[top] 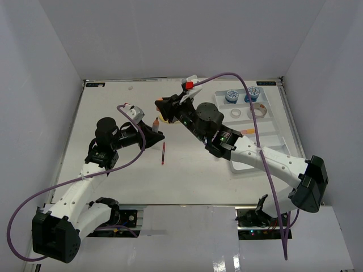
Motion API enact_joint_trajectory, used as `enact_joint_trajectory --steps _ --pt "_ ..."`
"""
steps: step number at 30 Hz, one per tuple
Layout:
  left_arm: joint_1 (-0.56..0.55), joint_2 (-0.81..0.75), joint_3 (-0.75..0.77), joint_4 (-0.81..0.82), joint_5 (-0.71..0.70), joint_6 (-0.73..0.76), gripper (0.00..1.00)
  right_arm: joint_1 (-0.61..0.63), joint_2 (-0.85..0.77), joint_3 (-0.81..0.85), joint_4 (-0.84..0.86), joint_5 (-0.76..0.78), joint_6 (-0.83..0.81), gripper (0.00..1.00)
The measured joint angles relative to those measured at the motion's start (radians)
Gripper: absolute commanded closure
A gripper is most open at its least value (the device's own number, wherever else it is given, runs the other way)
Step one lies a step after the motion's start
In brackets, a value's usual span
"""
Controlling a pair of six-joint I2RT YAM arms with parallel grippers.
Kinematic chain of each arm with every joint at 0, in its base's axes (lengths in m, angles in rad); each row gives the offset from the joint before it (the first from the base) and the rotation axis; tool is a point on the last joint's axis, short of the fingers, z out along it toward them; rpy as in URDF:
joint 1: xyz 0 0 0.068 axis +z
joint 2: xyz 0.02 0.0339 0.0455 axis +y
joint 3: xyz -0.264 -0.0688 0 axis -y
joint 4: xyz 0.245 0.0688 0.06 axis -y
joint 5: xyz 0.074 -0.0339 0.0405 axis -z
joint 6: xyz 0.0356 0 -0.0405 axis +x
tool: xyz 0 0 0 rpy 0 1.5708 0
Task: Sort the stationery into containers
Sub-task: Close the pen cap on the pen.
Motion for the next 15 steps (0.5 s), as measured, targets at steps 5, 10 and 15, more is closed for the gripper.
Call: enact_joint_trajectory --steps 5,10,15 --pt "0.0 0.0 0.0 0.002 -0.008 -0.006 1.0 0.001 0.006 -0.002 0.0 -0.004 0.012 0.92" --pt "0.0 0.0 0.0 0.002 -0.024 -0.01 1.0 0.007 0.006 -0.025 0.012 -0.012 0.029 0.92" --pt "0.0 0.0 0.0 0.002 -0.034 -0.013 1.0 0.014 0.008 -0.049 0.011 -0.018 0.052 0.92"
